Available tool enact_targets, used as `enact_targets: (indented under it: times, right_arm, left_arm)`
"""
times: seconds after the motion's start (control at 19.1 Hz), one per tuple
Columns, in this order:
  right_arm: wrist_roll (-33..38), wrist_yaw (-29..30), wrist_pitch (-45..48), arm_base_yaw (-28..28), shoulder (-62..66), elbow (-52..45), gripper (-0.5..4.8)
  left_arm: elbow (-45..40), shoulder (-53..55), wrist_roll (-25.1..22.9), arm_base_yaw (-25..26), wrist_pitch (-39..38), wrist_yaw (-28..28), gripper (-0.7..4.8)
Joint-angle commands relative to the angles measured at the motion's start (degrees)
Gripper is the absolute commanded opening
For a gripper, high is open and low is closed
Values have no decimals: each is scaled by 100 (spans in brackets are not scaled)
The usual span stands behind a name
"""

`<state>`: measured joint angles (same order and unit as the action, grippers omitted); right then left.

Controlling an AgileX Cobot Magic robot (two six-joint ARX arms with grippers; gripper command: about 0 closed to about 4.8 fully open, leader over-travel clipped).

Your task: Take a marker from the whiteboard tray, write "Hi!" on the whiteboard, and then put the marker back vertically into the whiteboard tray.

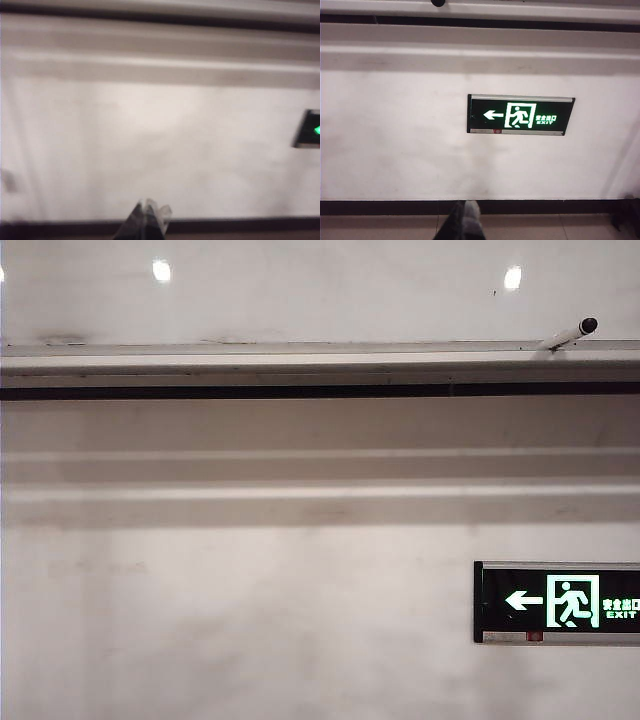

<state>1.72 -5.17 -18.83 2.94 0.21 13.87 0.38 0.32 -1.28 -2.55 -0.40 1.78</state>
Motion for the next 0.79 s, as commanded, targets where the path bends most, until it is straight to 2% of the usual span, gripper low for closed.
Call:
enact_targets:
  times: [0.05,0.1,0.31,0.79]
  right_arm:
    - [22,-7,85,9,-9,31,-1]
    - [20,-7,85,7,-9,31,-1]
    - [22,-7,85,9,-9,31,-1]
    - [22,-7,85,9,-9,31,-1]
  left_arm:
    - [2,-17,-605,35,260,-201,-6]
    - [2,-17,-728,31,236,-210,-6]
    - [2,-17,-728,28,-68,-448,-6]
    - [2,-17,-710,26,42,-437,-5]
